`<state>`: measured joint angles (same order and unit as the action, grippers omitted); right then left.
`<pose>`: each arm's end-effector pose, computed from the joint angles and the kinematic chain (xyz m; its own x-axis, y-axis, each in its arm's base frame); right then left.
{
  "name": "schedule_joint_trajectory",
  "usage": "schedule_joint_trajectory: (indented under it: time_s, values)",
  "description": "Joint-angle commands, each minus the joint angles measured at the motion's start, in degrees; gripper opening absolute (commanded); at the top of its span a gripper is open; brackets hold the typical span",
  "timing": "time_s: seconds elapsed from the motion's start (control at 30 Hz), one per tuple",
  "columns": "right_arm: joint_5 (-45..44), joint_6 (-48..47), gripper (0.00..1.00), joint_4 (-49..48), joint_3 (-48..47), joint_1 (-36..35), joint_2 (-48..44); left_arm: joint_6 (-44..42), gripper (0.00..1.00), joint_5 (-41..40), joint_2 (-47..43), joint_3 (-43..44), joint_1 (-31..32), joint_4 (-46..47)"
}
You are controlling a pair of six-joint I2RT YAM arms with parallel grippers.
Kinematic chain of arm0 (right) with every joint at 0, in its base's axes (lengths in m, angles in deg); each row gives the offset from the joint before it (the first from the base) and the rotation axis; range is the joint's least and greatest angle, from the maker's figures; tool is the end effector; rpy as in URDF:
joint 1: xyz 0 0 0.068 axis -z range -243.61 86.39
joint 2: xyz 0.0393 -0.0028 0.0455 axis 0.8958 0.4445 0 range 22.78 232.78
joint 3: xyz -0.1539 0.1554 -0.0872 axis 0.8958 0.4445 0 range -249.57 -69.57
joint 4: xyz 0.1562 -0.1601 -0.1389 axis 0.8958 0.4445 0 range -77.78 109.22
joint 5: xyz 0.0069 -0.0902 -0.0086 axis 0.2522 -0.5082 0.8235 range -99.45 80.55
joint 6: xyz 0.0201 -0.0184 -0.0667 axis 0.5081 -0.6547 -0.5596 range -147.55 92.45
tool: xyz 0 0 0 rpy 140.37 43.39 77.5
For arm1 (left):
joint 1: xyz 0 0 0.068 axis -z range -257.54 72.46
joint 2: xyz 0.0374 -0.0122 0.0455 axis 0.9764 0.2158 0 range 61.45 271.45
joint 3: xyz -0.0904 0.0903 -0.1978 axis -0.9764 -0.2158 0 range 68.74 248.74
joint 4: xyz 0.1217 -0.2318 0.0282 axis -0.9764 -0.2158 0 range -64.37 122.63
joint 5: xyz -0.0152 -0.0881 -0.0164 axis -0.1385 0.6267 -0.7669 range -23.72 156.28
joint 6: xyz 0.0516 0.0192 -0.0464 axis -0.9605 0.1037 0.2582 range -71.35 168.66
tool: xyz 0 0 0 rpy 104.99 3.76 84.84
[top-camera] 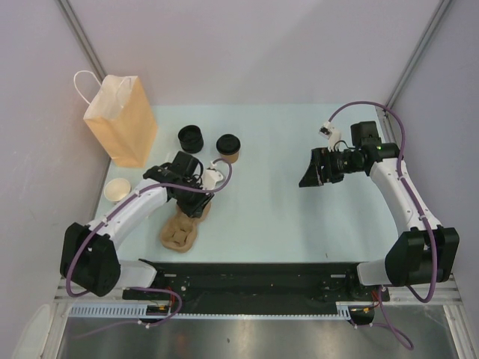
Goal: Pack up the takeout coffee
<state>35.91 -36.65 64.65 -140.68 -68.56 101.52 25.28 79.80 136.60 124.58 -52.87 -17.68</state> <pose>0.2818 0.0670 0.2607 -0.7869 -0.1798 -0.5903 -0.5458 0.6491 0.5299 0.2316 -0.1216 0.1826 -0.5917 0.6961 -0.4066 0.7783 0.6247 -0.0630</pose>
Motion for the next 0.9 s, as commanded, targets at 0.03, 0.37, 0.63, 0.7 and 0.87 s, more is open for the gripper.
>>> schedule_joint_trajectory:
  time_s: [0.03,0.37,0.63,0.7,0.87]
  values:
    - [0.2,-0.6,0.85,-0.6,0.0,0.1,-1.7,0.4,0.37,-2.9,1.2,0.8,1.4,-0.8]
    - [0.3,-0.5,0.85,-0.7,0.1,0.3,-1.5,-0.4,0.3,-3.6,3.4,1.1,2.4,-1.3]
    - [0.6,-0.4,0.85,-0.7,0.1,0.5,-1.4,-0.8,0.13,-2.2,2.5,2.9,2.4,-3.0]
    - [0.7,-0.5,0.85,-0.7,0.1,0.3,-1.4,-0.8,0.13,-2.0,1.9,3.2,2.4,-3.6]
    - [1.0,-0.3,0.85,-0.8,0.1,0.4,-1.1,-0.8,0.1,-2.3,0.6,4.6,2.5,-5.1]
